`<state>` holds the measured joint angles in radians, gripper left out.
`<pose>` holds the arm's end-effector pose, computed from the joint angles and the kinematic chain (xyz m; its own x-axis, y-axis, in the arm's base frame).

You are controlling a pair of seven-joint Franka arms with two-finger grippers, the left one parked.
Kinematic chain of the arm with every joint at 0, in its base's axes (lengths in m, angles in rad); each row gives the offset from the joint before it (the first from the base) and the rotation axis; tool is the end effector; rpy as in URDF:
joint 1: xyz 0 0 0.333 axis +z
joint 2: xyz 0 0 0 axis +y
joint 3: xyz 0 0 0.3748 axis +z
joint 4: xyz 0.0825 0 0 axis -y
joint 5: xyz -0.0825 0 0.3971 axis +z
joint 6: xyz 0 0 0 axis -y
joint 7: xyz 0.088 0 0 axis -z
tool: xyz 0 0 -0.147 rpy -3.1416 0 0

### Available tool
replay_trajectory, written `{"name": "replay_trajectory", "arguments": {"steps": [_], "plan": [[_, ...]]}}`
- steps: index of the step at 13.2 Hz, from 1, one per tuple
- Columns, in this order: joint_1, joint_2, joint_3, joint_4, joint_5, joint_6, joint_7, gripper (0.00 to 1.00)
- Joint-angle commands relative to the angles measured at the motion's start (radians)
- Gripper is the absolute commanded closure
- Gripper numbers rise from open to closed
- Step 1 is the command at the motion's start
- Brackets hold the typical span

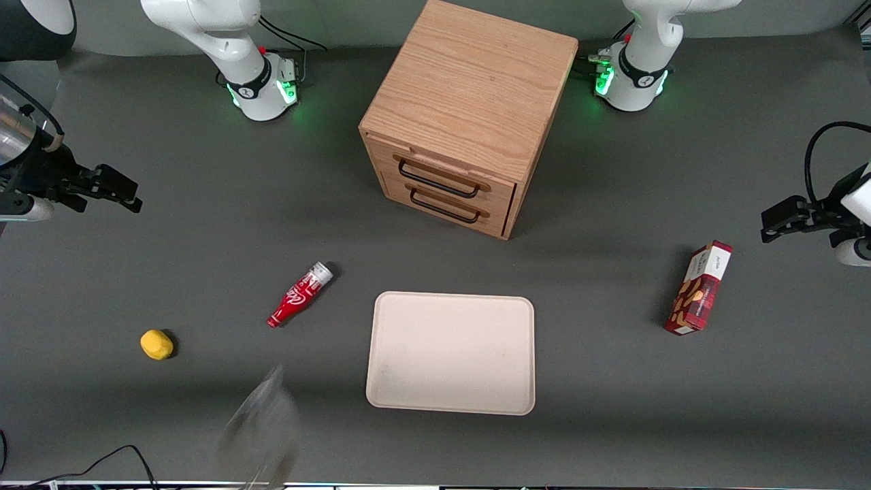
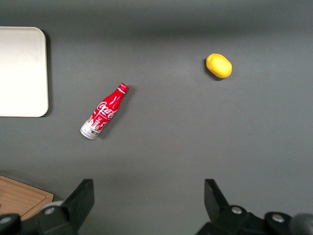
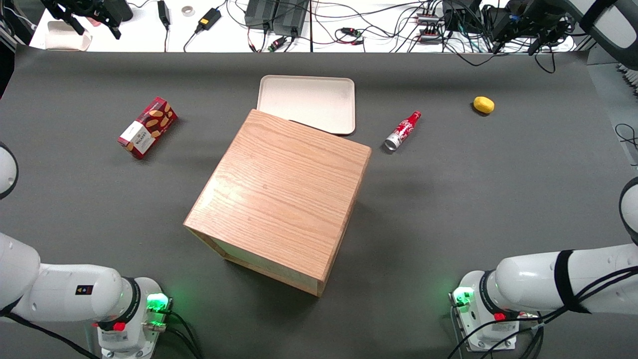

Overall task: Open upper drawer
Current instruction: 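Move the right gripper to the upper drawer's black handle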

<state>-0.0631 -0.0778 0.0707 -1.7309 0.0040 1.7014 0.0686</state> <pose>0.5507 0.0062 0.6200 0.9970 -0.0614 0.0481 -0.0614 -0.9981 -0.0018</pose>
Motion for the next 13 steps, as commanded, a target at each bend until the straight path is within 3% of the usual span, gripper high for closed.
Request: {"name": "replay_trajectory", "arguments": {"steps": [1, 7, 13], "plan": [[0.006, -0.005, -0.006, -0.001, 0.014, -0.012, 0.017, 0.0], [0.045, 0.041, 0.024, 0.08, 0.014, -0.011, 0.0, 0.0], [0.049, 0.154, 0.455, 0.155, 0.002, 0.0, 0.002, 0.0]]}}
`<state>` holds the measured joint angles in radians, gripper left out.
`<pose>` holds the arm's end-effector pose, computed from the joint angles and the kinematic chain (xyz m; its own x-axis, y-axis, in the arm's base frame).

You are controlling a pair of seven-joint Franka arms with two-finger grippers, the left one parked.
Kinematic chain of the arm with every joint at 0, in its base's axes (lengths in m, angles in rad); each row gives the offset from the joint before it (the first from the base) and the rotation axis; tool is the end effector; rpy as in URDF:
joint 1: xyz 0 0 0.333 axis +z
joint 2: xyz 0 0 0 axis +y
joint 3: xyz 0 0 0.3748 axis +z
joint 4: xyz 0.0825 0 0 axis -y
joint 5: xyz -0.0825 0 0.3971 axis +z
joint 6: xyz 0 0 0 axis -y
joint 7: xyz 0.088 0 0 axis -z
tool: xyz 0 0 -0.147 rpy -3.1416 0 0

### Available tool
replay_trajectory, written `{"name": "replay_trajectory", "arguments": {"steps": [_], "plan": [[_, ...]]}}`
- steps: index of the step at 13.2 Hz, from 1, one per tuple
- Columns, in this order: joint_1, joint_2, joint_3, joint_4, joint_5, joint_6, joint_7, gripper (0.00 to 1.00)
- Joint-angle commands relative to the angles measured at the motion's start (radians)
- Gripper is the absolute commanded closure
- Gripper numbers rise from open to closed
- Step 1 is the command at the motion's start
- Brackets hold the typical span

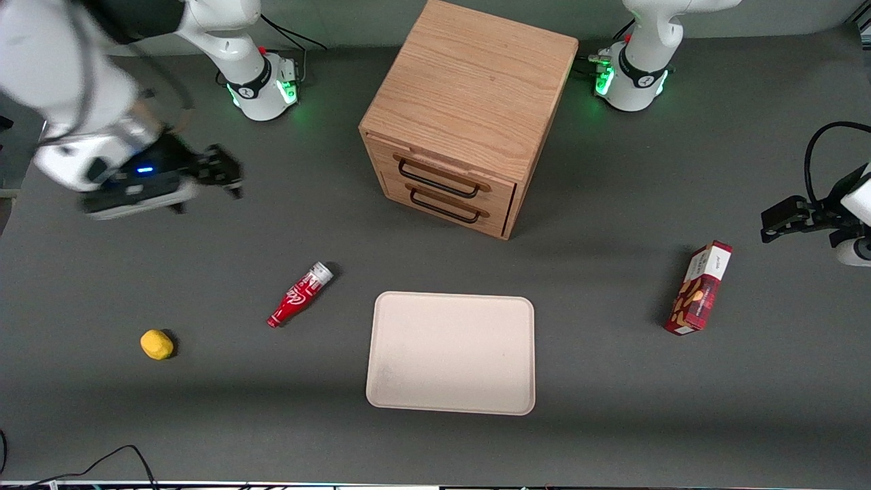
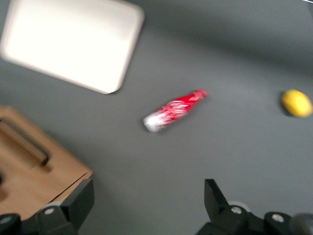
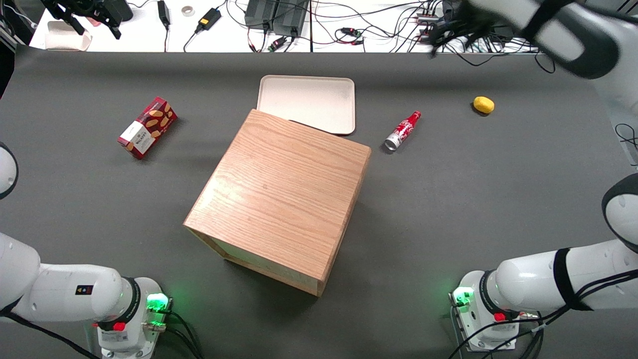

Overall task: Open upper drawer
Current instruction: 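Move the right gripper to the upper drawer's black handle, then hook the handle with the right gripper and pull the drawer outward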

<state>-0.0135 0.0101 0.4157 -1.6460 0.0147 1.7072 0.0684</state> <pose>0.5372 0.2294 0.6135 0.9444 0.3250 0.0505 0.3264 -0.9450 -0.0222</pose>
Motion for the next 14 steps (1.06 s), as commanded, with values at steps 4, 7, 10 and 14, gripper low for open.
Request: {"name": "replay_trajectory", "arguments": {"steps": [4, 7, 10, 14], "plan": [[0.053, 0.256, 0.325, 0.158, -0.14, 0.069, 0.007, 0.0], [0.076, 0.375, 0.391, 0.203, -0.2, 0.078, 0.004, 0.0], [0.102, 0.45, 0.443, 0.192, -0.275, 0.124, 0.01, 0.0], [0.115, 0.514, 0.443, 0.175, -0.277, 0.132, -0.002, 0.0]]}}
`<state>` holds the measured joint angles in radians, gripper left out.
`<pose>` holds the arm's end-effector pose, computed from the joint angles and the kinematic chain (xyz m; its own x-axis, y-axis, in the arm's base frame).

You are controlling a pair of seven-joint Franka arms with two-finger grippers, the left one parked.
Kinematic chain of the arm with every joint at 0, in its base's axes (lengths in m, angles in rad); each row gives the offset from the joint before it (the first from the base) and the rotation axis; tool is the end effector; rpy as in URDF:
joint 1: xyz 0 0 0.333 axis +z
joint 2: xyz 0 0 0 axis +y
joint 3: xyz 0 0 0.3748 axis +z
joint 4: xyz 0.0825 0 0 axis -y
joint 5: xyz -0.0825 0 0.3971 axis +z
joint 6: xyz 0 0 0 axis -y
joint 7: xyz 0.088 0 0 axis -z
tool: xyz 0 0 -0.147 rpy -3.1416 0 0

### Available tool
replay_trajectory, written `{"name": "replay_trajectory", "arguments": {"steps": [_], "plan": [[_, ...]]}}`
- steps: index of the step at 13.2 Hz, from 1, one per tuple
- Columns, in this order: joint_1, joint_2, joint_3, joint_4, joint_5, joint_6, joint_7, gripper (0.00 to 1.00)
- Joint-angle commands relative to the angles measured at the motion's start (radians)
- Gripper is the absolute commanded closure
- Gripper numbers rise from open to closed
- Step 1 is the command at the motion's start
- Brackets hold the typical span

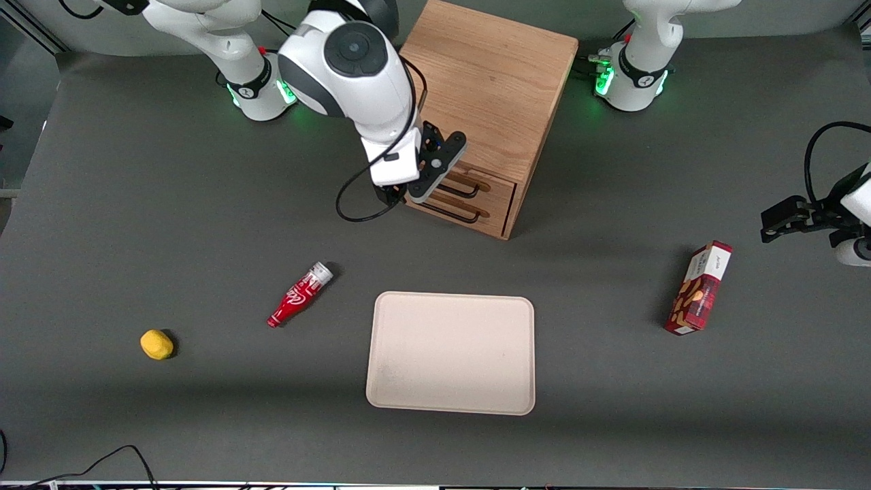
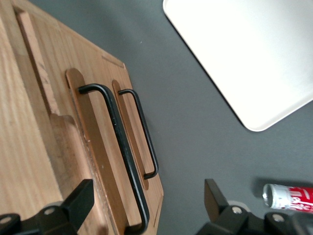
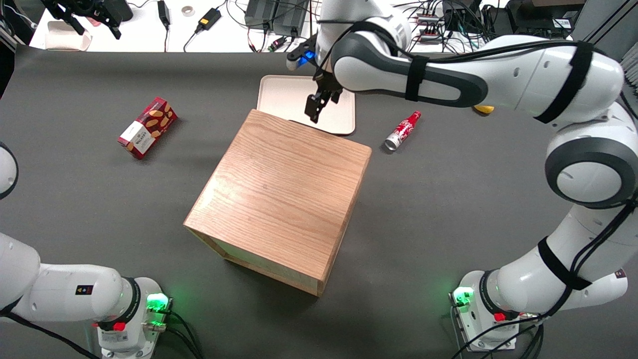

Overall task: Open upper drawer
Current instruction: 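Hook the handle with the right gripper and pull the drawer outward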

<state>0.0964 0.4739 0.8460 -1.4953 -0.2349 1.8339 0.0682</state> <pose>0.5042 0.4845 0.4797 0.6432 0.7656 0.0161 0.7612 -0.6370 -0.1218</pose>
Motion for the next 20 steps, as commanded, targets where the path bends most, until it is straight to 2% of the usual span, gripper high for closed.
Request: {"name": "replay_trajectory", "arguments": {"steps": [1, 4, 5, 11, 20], "plan": [[0.005, 0.058, 0.013, 0.011, -0.029, 0.024, -0.002, 0.0], [0.005, 0.083, 0.001, -0.014, -0.044, 0.08, -0.008, 0.0], [0.003, 0.091, -0.002, -0.014, -0.067, 0.08, -0.028, 0.0], [0.005, 0.118, -0.03, -0.019, -0.078, 0.119, -0.083, 0.0], [0.006, 0.121, -0.203, 0.067, -0.069, 0.142, -0.309, 0.0]]}}
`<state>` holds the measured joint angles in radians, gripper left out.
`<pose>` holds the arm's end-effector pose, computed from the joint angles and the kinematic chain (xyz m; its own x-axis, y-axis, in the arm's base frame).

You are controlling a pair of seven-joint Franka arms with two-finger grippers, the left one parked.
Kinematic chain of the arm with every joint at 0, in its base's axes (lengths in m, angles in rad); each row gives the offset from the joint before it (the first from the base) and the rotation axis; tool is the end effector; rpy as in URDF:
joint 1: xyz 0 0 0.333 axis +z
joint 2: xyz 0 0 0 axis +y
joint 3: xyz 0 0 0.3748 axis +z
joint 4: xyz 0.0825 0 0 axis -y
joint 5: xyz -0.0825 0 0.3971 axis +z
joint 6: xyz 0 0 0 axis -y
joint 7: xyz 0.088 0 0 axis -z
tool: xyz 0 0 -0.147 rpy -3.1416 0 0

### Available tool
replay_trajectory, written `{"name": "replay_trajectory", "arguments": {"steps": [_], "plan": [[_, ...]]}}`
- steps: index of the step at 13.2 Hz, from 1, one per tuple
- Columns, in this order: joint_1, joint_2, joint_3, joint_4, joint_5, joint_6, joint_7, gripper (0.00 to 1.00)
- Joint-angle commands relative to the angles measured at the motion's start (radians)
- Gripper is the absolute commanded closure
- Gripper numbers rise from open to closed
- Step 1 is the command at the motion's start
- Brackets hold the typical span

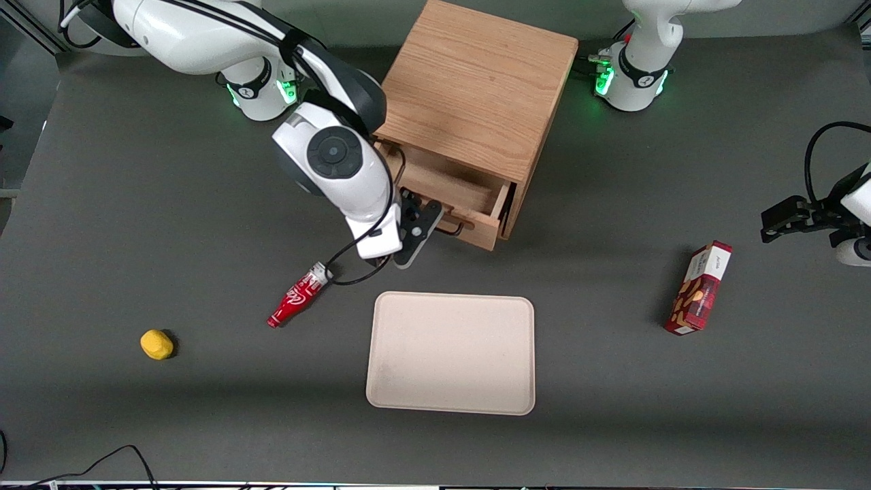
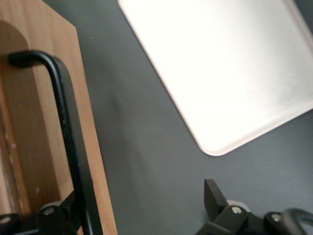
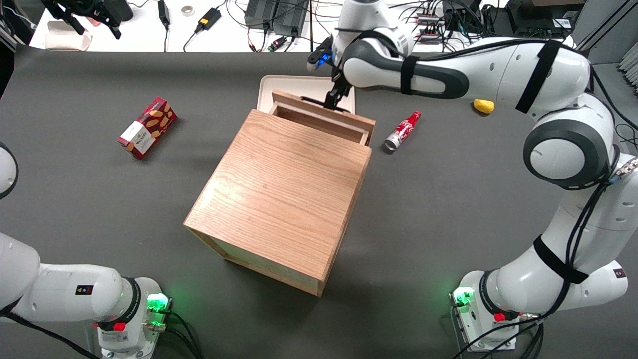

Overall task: Open upper drawer
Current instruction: 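Hook the handle with the right gripper and pull the drawer outward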

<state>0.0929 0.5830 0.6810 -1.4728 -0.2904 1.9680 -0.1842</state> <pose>0.6055 0.4235 0.4036 0.5615 0.8254 0.0589 0.8270 -0.5574 -0.0726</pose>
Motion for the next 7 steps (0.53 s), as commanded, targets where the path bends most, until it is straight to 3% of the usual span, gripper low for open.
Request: {"name": "replay_trajectory", "arguments": {"steps": [1, 7], "plan": [[0.025, 0.015, -0.067, 0.058, -0.013, 0.031, -0.082, 0.0], [0.03, 0.049, -0.196, 0.101, -0.01, 0.186, -0.141, 0.0]]}}
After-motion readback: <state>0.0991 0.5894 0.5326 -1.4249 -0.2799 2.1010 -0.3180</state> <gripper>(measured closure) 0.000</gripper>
